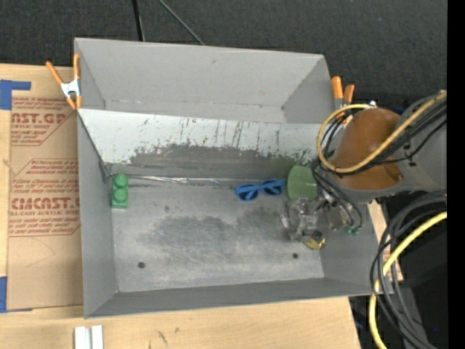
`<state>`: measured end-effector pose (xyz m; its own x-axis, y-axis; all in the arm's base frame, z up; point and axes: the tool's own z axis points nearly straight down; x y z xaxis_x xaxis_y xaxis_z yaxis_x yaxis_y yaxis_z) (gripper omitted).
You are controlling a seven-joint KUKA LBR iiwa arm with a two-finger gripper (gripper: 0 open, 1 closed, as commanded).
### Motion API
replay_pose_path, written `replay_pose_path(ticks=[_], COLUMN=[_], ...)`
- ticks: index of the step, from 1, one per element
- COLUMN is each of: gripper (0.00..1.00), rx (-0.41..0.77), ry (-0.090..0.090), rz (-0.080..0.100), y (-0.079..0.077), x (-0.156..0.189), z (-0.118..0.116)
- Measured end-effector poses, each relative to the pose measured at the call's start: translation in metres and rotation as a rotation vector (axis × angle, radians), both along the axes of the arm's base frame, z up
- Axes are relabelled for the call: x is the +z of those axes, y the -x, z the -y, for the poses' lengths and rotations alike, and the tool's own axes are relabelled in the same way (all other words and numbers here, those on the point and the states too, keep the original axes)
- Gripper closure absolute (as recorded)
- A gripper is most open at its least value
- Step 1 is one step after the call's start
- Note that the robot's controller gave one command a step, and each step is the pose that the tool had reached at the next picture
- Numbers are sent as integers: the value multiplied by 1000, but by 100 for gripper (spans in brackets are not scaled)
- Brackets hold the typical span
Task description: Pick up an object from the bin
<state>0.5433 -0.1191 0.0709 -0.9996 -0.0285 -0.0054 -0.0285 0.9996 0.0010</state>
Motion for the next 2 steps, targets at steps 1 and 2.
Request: replay_pose_path(ticks=[1,2], gripper=[0,100], rx=[0,1], ry=[-1,-3], rz=[-5,9], y=[1,-3], x=[-1,3], z=[0,-2])
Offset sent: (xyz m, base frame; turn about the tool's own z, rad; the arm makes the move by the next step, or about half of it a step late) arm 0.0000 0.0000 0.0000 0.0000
